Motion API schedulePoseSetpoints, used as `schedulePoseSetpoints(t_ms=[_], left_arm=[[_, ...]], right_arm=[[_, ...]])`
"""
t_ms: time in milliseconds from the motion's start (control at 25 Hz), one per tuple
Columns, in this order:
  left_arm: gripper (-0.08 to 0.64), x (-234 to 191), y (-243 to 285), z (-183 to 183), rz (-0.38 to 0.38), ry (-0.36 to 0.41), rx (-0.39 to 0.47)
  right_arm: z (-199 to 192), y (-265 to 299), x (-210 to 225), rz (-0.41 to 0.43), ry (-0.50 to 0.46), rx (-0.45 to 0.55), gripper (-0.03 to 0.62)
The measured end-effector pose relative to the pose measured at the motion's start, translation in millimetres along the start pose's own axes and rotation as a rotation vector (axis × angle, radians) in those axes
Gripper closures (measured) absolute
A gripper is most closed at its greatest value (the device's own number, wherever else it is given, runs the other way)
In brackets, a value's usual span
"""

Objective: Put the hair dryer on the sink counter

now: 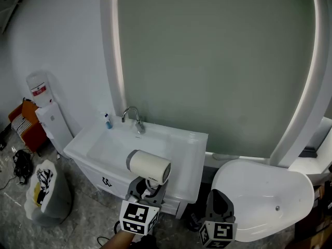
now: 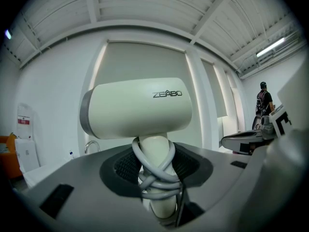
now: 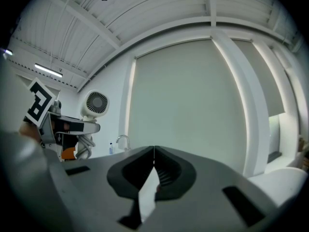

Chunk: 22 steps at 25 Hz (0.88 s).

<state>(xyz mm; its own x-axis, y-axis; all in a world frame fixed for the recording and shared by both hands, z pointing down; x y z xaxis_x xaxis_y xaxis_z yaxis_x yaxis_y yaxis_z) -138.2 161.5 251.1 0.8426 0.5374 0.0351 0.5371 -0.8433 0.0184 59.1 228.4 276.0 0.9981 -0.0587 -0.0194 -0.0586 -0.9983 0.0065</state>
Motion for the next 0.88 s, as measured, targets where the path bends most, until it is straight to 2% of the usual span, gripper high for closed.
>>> schedulePoseSetpoints(t_ms=[880], left_arm=[[0.38, -72, 142, -17, -0.092, -0.014, -0.018]], right_arm=[[-15, 151, 14, -0.082, -0.01, -0.051, 0.571]])
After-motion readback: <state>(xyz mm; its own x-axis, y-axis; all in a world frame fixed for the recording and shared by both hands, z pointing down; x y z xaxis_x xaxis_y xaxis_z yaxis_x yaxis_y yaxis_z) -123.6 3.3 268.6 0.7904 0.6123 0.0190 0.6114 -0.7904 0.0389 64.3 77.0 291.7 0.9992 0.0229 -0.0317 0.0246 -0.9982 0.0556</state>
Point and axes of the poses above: the fingertips, and each gripper's own axes: y forward along the fingers, x to its right, z out of its top, the point moved 4 cm from there along -y, backward along the fingers, and after that the axes turned 3 degrees about x, right-handed, at the moved point
